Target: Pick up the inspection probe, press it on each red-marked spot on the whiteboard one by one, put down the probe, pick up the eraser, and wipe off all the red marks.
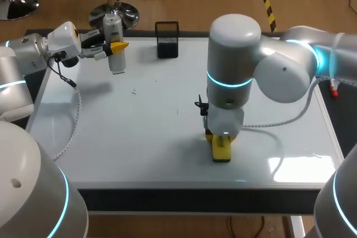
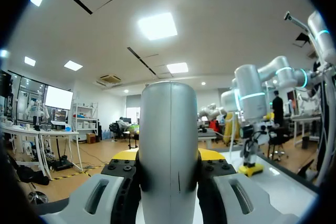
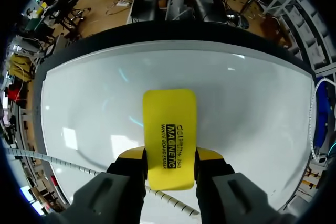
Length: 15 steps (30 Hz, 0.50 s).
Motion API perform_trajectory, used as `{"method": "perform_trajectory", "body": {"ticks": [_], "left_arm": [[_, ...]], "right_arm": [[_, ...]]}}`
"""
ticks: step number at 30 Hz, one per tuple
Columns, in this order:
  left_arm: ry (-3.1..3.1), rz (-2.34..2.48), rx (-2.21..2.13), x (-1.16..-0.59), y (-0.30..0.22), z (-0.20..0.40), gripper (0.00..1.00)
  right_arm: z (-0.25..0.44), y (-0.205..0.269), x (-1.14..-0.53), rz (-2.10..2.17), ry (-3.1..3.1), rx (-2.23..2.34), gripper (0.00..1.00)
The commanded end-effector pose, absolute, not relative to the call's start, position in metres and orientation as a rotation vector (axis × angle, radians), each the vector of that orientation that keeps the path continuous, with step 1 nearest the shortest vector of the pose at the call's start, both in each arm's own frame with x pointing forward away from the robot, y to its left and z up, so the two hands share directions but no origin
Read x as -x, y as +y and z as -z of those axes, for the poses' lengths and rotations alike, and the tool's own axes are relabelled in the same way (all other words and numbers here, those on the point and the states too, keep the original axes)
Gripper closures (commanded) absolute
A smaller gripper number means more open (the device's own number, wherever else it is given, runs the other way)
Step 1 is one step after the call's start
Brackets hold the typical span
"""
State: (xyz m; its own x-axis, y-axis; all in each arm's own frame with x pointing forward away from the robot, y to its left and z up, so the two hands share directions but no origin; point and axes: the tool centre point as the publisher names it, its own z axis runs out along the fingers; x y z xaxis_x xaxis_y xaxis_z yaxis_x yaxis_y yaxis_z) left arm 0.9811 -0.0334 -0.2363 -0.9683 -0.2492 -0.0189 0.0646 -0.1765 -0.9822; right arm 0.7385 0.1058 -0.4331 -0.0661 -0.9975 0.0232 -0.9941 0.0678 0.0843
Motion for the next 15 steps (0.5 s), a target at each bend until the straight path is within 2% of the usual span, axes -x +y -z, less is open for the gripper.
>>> {"method": "perform_trajectory", "body": {"ticks": [1,15], "left_arm": [[1.867,2.254,0.213,-0.981,-0.034,0.236,1.0],[1.867,2.254,0.213,-0.981,-0.034,0.236,1.0]], "right_arm": [[0.434,0.098,-0.735,0.042,-2.247,-2.113,1.0],[0.358,0.111,-0.755,-0.107,-2.202,-2.268,1.0]]}}
